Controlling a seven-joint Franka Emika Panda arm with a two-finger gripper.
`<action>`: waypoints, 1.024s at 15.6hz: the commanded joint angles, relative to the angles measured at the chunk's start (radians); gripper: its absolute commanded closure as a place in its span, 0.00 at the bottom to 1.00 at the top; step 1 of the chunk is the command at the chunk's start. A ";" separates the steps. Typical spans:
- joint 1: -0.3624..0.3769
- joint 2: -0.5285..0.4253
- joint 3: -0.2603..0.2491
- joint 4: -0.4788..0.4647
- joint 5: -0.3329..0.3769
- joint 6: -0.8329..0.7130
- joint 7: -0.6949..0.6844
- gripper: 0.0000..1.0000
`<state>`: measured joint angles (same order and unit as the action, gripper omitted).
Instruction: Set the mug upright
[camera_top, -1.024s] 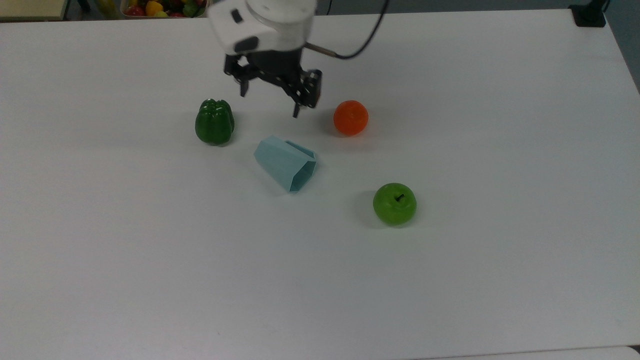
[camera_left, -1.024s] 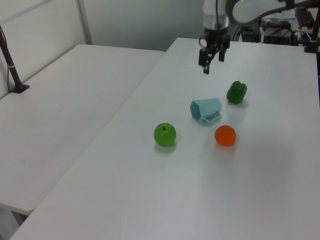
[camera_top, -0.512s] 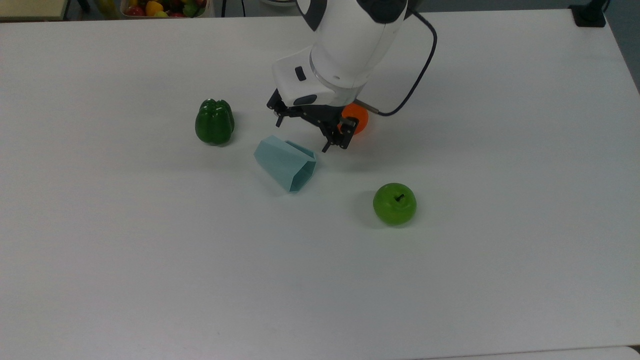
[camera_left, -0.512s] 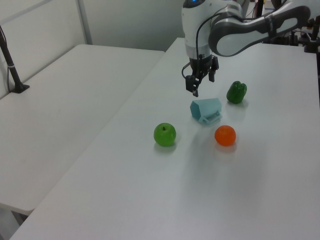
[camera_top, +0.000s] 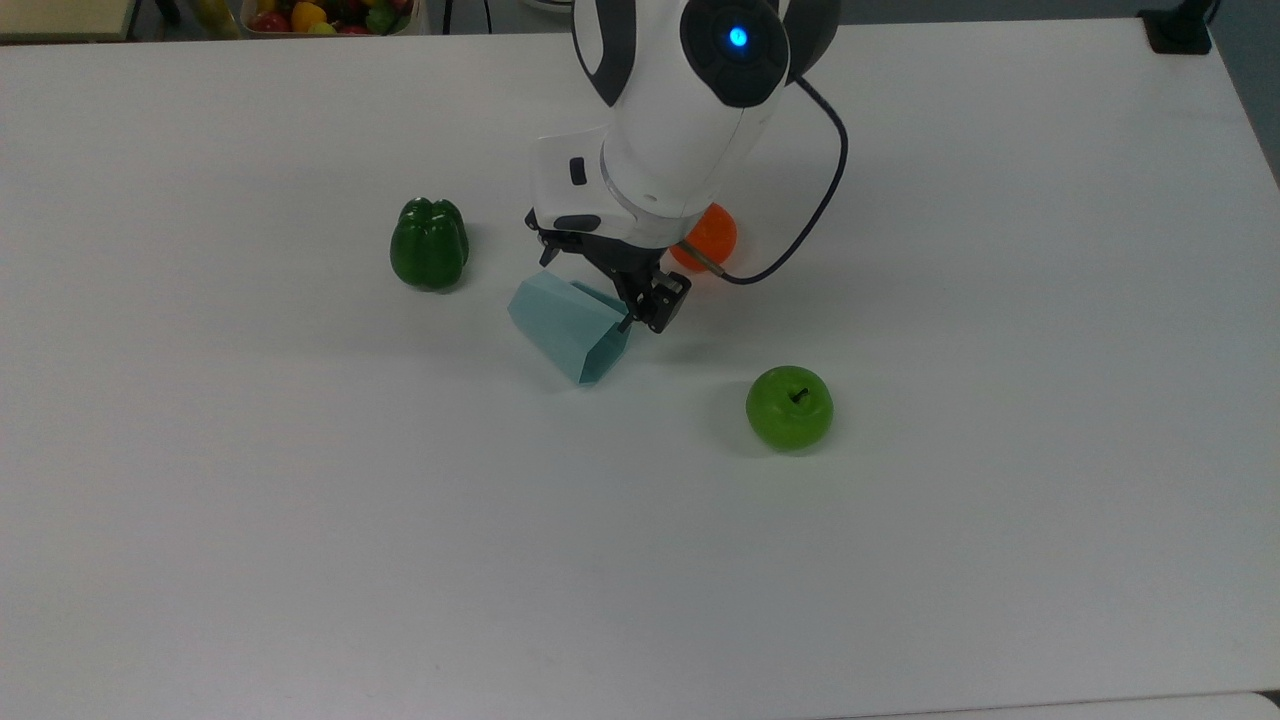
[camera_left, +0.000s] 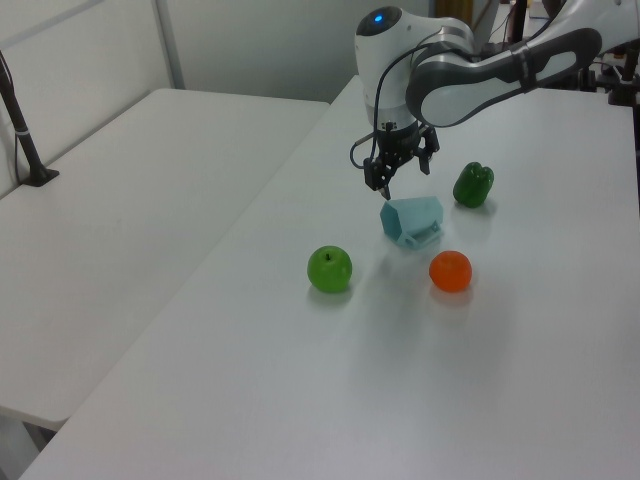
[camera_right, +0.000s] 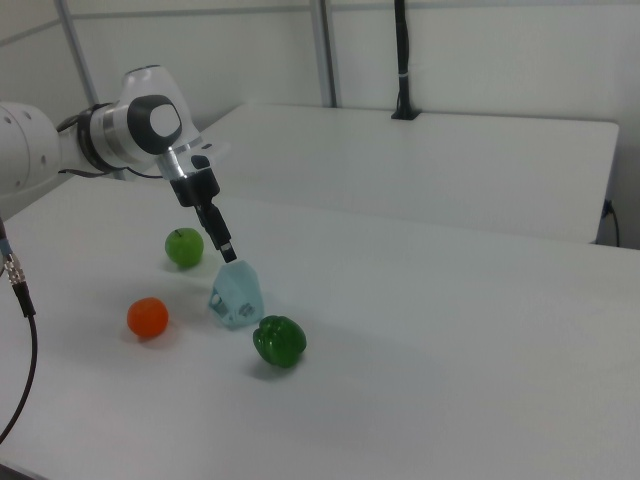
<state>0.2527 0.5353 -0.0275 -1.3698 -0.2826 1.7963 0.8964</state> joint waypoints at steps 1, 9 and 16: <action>0.013 0.043 -0.014 0.028 -0.010 -0.003 0.046 0.00; 0.011 0.072 -0.015 0.008 -0.067 0.018 0.013 0.17; 0.008 0.068 -0.015 -0.006 -0.075 0.008 -0.123 0.83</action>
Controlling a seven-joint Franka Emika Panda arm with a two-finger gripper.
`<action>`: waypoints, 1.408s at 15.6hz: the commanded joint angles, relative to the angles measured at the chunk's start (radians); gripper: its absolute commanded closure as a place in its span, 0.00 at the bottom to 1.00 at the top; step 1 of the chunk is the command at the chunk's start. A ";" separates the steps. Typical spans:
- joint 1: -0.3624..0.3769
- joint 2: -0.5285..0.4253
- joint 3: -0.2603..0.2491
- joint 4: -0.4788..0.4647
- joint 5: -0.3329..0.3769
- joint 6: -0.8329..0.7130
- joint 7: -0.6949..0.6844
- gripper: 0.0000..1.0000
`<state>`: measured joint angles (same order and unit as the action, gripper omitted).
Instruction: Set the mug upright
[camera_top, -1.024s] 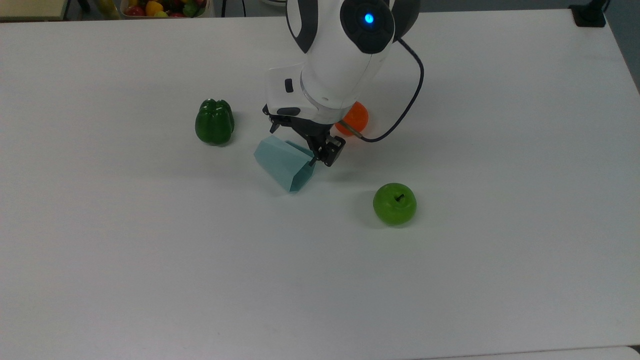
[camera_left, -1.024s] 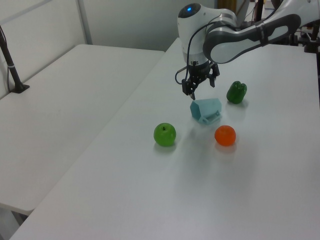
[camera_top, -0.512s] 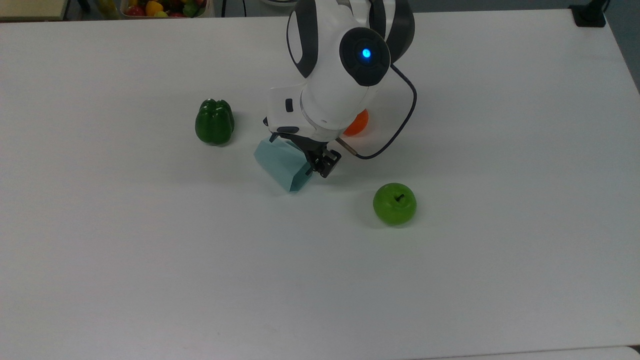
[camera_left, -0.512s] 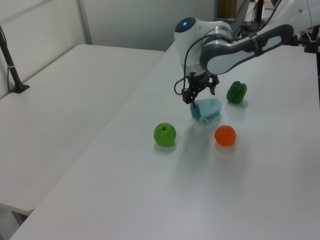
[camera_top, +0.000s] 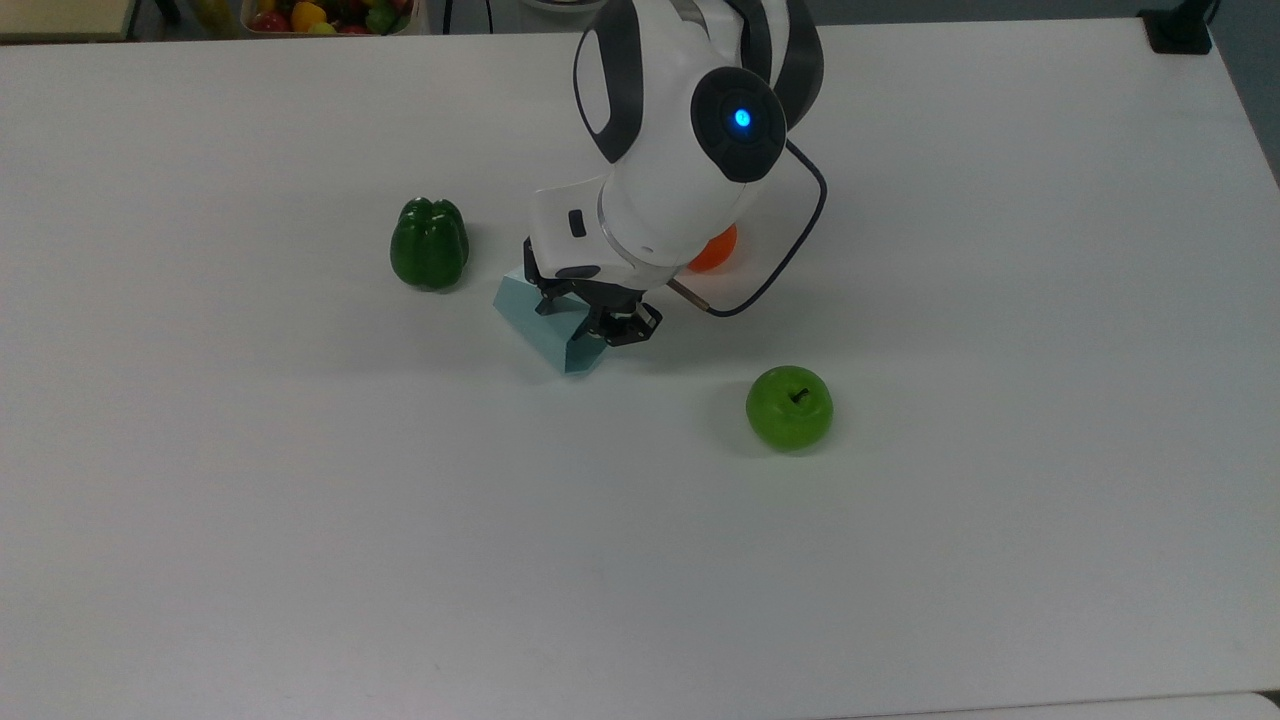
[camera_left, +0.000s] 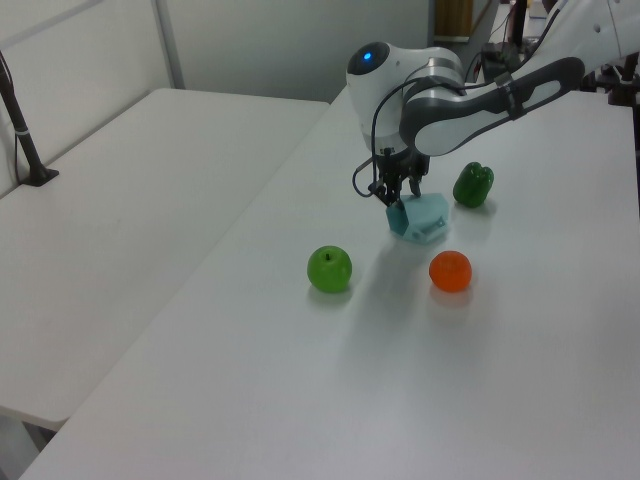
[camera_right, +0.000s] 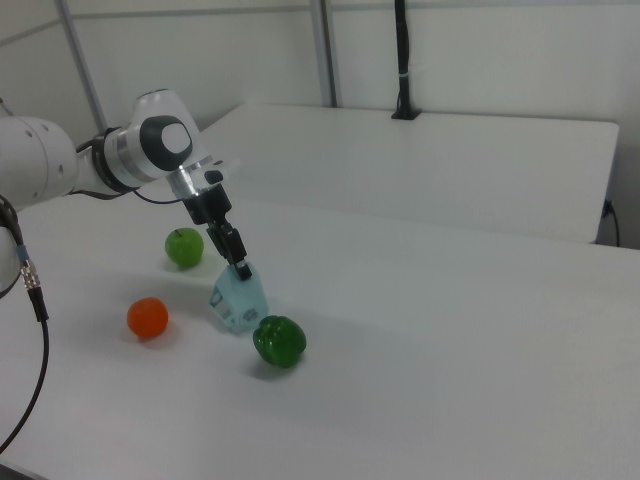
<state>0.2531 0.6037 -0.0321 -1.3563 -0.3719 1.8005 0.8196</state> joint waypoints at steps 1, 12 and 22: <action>0.008 -0.001 -0.011 -0.018 0.022 0.003 -0.059 0.94; -0.020 -0.161 -0.011 -0.073 0.019 0.139 -0.151 1.00; -0.060 -0.272 -0.008 -0.431 -0.099 0.732 0.085 1.00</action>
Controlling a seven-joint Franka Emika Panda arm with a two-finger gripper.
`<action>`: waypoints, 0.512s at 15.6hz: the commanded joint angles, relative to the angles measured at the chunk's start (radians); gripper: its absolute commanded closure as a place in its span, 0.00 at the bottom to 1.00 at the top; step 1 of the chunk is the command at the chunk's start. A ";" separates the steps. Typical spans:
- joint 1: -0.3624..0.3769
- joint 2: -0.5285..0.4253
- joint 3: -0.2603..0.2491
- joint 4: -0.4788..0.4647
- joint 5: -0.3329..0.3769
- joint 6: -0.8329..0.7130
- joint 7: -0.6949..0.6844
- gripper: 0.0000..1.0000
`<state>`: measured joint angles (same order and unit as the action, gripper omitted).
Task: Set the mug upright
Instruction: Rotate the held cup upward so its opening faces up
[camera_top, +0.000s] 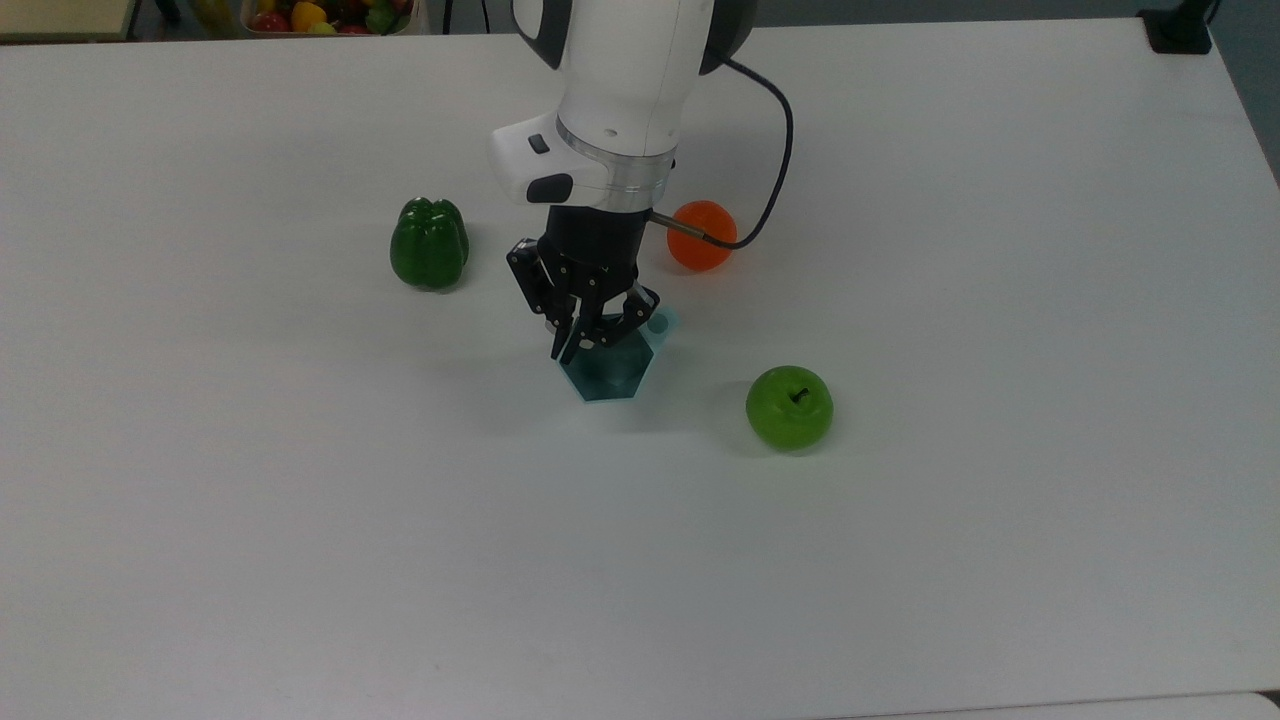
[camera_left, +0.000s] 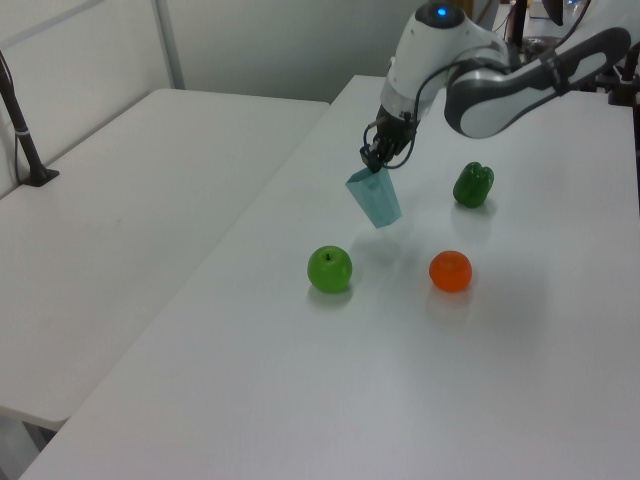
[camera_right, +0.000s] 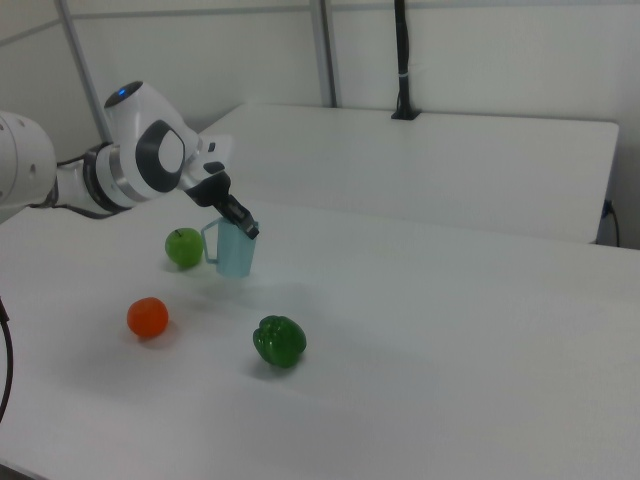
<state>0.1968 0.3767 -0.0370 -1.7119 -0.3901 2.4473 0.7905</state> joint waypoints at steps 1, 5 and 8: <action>-0.008 -0.042 -0.003 -0.089 -0.129 0.110 0.157 1.00; -0.008 -0.025 -0.003 -0.107 -0.257 0.125 0.265 0.76; -0.007 -0.022 -0.003 -0.124 -0.315 0.124 0.271 0.48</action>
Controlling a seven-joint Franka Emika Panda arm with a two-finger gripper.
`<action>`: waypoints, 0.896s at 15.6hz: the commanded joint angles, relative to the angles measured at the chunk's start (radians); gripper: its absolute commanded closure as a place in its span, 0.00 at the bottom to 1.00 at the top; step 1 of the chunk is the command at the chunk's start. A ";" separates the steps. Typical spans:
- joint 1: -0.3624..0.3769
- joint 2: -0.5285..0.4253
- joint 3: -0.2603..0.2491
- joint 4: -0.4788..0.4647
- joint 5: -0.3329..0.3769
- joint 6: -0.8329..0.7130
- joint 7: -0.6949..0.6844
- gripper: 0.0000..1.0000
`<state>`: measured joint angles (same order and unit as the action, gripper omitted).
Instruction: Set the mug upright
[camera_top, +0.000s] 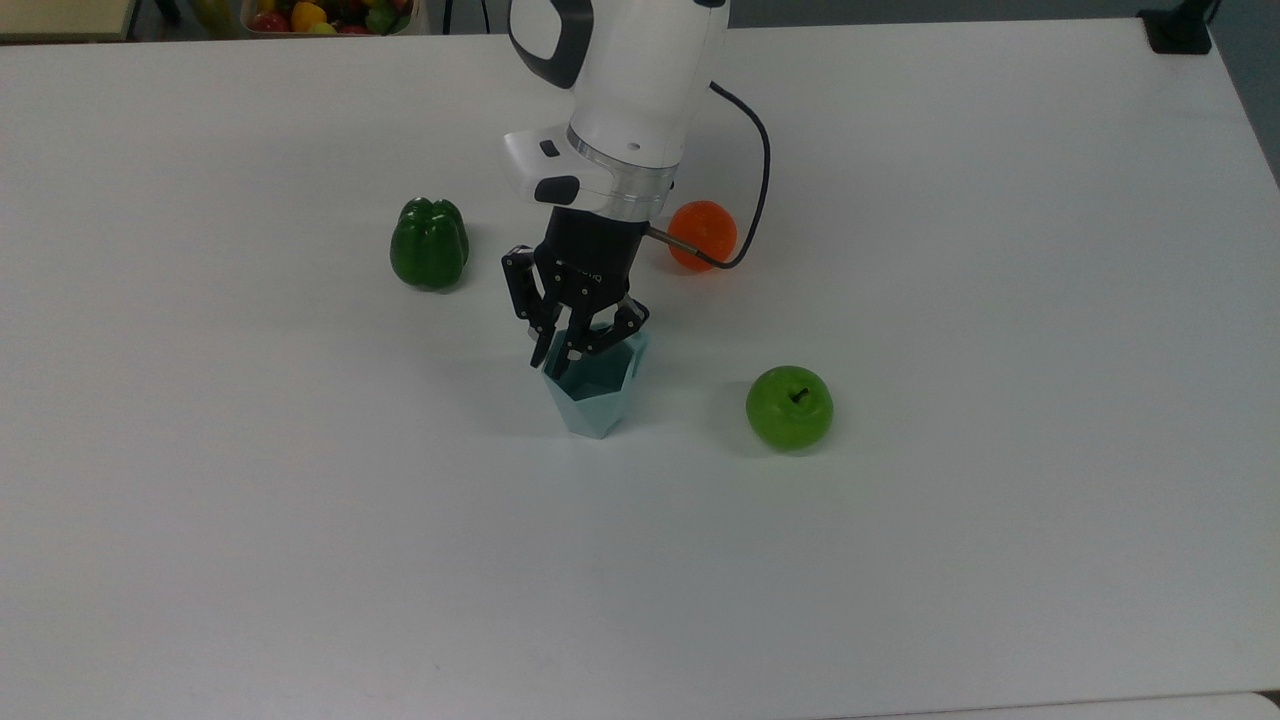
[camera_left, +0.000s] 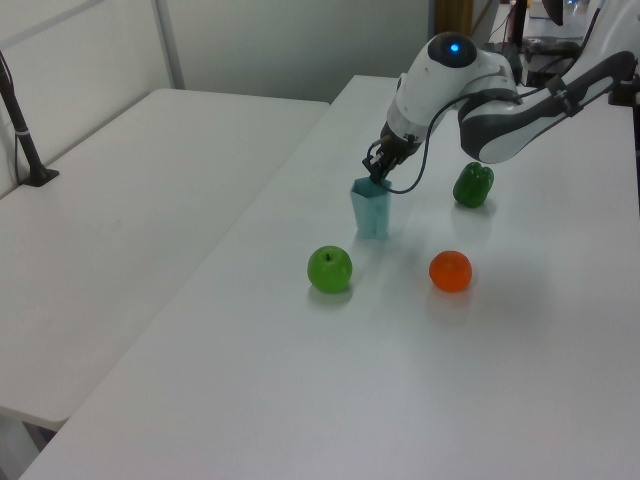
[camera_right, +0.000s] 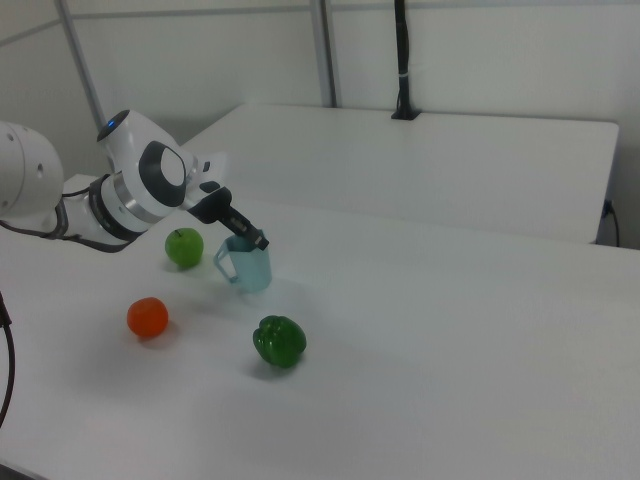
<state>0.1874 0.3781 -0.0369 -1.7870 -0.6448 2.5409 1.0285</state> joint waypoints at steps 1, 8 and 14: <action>0.003 -0.022 -0.003 -0.049 -0.064 0.029 0.033 0.39; -0.037 -0.073 -0.001 -0.037 -0.003 0.009 0.022 0.00; -0.069 -0.151 0.008 0.070 0.527 -0.302 -0.371 0.00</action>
<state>0.1203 0.2769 -0.0372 -1.7847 -0.3428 2.4674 0.8580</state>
